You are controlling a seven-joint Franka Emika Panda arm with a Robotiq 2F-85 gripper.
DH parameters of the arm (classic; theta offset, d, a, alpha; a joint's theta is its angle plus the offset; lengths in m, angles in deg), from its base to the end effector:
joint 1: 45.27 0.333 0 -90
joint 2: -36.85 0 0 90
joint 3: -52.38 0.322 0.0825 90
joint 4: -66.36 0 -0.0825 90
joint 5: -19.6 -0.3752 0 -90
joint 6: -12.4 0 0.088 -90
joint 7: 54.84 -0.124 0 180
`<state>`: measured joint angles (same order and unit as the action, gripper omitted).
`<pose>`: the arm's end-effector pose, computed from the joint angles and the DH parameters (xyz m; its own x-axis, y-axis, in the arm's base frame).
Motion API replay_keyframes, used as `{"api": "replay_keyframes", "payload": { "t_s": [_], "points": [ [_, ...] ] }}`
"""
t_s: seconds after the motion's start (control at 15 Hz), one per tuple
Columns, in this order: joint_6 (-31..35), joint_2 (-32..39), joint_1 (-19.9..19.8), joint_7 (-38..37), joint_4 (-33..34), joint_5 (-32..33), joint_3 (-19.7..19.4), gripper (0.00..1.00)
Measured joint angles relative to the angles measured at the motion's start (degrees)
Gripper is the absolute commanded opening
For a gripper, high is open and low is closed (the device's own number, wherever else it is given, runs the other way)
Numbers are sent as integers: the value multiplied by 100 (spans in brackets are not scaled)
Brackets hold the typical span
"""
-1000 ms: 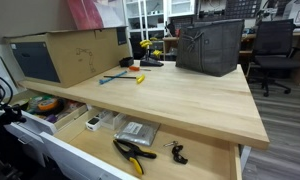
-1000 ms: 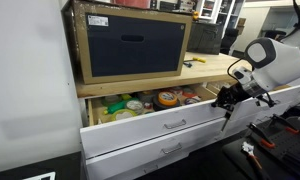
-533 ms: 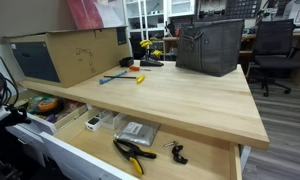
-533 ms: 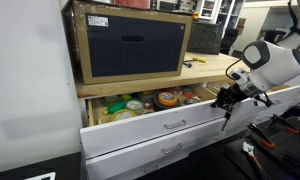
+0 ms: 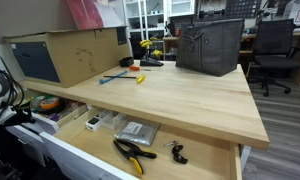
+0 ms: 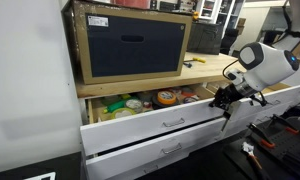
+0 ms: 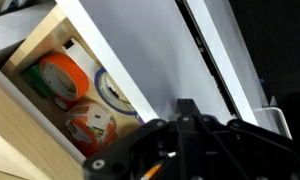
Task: Close the topmost drawer on the left.
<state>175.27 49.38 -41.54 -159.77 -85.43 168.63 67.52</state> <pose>0.3040 0.1390 0.1446 0.4075 0.8594 0.3087 0.7547 -0.5073 0.4161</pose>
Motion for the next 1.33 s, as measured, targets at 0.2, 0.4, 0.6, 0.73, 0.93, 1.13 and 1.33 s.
{"api": "replay_keyframes", "payload": {
  "t_s": [0.2, 0.4, 0.6, 0.73, 0.93, 1.13, 1.33],
  "points": [
    [71, 173, -140, 68, 291, 0, 2, 0],
    [271, 399, -360, 394, 731, -3, 1, 0],
    [554, 691, -633, 874, 1312, -63, 0, 0],
    [716, 912, -734, 1279, 1734, -241, -56, 0],
    [989, 1264, -649, 1756, 2378, -475, -307, 0],
    [1385, 1470, -486, 2216, 2790, -797, -601, 0],
    [1680, 1586, -370, 2452, 3033, -961, -786, 0]
  ]
}}
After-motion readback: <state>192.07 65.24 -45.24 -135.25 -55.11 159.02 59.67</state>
